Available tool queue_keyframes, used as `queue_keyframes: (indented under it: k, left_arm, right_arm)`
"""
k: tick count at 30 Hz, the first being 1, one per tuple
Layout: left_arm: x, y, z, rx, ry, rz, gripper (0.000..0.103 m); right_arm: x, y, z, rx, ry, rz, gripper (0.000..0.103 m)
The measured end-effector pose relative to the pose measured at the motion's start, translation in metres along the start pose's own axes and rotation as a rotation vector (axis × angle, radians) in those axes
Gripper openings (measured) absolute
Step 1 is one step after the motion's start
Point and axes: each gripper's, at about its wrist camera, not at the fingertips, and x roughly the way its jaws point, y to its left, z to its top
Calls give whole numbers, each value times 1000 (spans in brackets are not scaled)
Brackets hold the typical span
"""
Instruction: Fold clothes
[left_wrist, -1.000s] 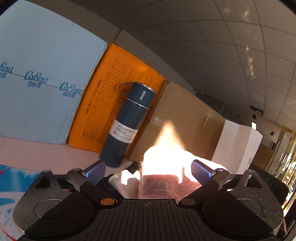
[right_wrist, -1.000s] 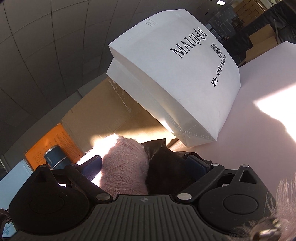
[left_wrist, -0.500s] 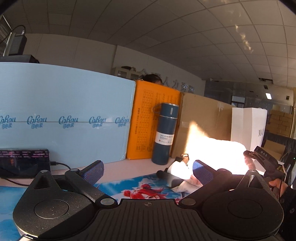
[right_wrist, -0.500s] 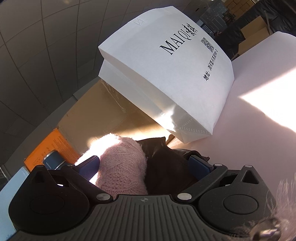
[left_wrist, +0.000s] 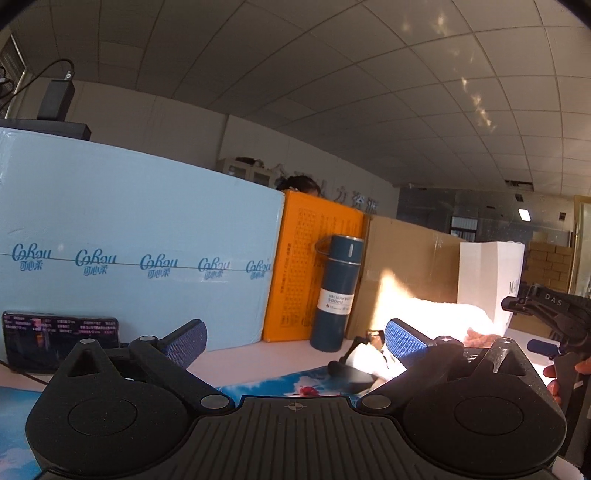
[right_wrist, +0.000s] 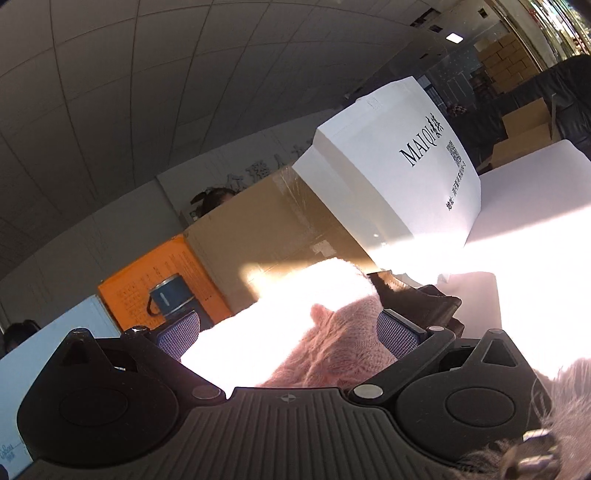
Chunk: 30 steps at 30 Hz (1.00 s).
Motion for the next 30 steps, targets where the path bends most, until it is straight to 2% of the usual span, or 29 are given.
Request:
queue_keyframes:
  k: [2, 3, 5, 7, 11, 13, 16, 22, 25, 30]
  left_arm:
    - [-3, 5, -1, -6, -16, -18, 103]
    - [-4, 7, -2, 1, -25, -5, 103]
    - [-5, 6, -4, 51, -30, 65, 103]
    - [-3, 4, -7, 113, -13, 174, 103]
    - [-4, 15, -11, 64, -37, 154, 103]
    - [-4, 15, -16, 73, -47, 159, 103]
    - [-1, 12, -25, 93, -30, 107, 103]
    - [5, 12, -33, 92, 6, 33, 103]
    - [7, 10, -36, 103, 17, 30, 103]
    - [11, 5, -38, 129, 46, 27, 103]
  right_arm:
    - [-15, 31, -13, -86, 55, -81, 103]
    - [-22, 44, -20, -115, 80, -90, 103]
    - [-35, 65, -37, -151, 116, -59, 103]
    - [-47, 86, -55, -173, 140, -30, 103]
    - [-60, 108, -87, -209, 138, -55, 103]
    - [-58, 118, -101, -258, 123, -105, 103]
    - [-58, 125, -115, -330, 76, -170, 103]
    - [-61, 121, -118, -383, -25, -241, 103]
    - [-61, 120, -119, -400, -57, -291, 103]
    - [-65, 122, -121, -421, -106, -308, 103]
